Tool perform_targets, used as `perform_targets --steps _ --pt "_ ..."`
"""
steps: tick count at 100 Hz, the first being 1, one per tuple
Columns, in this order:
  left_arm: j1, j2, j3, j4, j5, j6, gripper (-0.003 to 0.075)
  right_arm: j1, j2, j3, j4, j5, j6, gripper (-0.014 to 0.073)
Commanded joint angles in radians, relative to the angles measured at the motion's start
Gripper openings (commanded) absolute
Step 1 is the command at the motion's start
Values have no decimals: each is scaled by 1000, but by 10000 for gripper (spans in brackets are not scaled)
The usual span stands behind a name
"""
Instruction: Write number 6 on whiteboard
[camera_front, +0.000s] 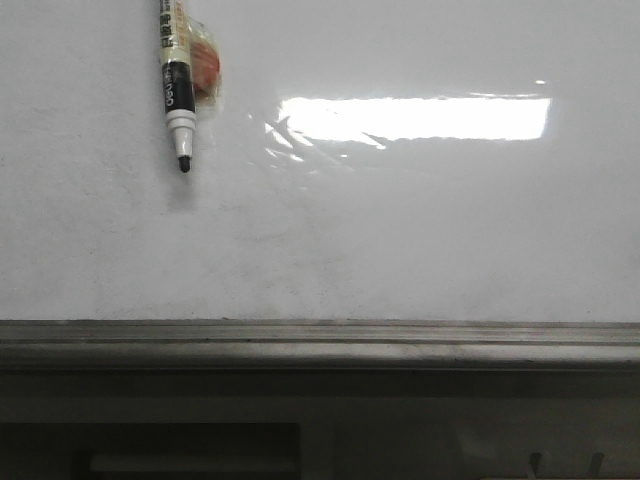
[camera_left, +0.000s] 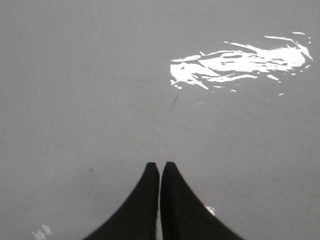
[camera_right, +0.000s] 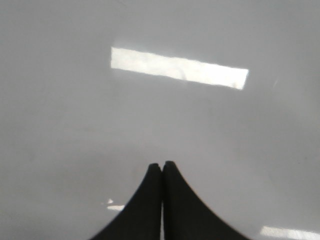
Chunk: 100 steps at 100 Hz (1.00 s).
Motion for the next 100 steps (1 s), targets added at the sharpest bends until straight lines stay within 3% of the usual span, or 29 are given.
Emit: perform_targets --steps 1,24,48,68,85,100 --pt "-4 -31 48 -11 -78 -12 -20 -6 -18 24 -9 -75 2 -65" --pt "-4 -31 48 -20 -78 -12 -20 -6 -18 24 -7 -101 2 -65" --pt "-4 -31 48 -136 -97 -12 -20 -6 -18 24 114 -146 2 -65" --pt "-4 -31 48 -396 -95 -12 -20 -6 -18 24 301 -159 2 -65" --pt "-4 -31 44 -677 -97 -12 -20 -6 -18 19 568 -159 2 -64" --pt "-4 -27 -10 -716 -63 -12 -20 -6 -12 -59 589 -37 2 -63"
